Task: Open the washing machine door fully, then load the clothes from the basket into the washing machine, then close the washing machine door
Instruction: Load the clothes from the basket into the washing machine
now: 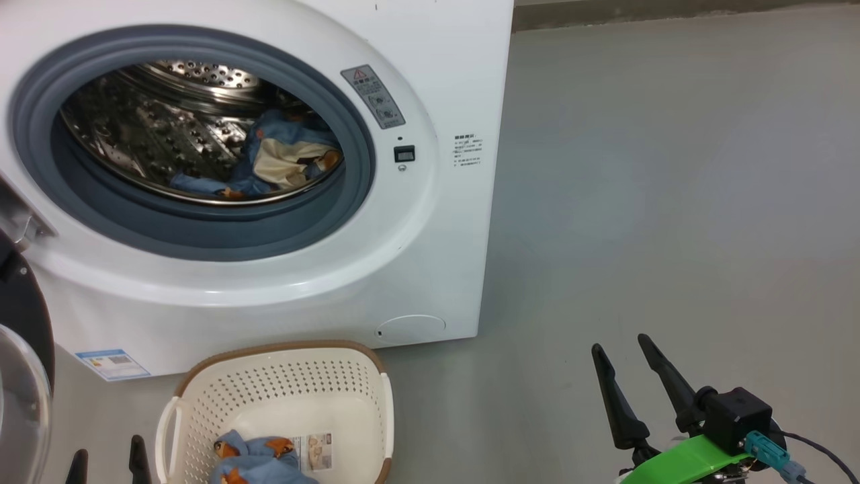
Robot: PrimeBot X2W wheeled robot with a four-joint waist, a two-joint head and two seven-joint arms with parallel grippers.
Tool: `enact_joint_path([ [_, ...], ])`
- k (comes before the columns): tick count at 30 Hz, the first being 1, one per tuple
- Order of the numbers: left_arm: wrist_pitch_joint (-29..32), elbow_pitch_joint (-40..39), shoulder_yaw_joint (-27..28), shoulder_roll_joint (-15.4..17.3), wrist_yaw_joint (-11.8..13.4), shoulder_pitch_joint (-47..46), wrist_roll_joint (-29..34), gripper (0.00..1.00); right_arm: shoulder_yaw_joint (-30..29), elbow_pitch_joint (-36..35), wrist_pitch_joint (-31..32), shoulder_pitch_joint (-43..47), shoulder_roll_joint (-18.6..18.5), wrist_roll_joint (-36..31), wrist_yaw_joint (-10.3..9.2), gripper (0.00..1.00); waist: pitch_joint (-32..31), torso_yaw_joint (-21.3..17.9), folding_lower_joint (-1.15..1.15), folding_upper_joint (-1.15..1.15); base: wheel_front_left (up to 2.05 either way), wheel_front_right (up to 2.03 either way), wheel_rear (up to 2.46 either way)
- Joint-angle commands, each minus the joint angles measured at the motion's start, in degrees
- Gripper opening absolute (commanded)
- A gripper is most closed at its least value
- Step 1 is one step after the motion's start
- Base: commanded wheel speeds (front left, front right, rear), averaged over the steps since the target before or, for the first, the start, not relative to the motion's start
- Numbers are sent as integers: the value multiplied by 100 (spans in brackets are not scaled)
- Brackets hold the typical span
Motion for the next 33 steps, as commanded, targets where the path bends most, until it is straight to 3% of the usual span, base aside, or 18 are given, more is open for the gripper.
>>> enact_joint_path([
  [1, -30, -120, 167, 73, -14, -134, -24, 100, 136, -170, -28, -73, 8, -92, 35, 100, 43, -6, 0, 0, 0, 0, 0],
  [14, -30, -85, 6, 165, -14, -525, -229, 100, 178, -266, -28, -182, 8, -147, 35, 100, 772, -77, 0, 0, 0, 0, 0],
  [33, -30, 536, -550, 1076, -14, -1528, -1068, 100, 305, -563, -28, -669, 8, -203, 35, 100, 2574, -280, 0, 0, 0, 0, 0],
])
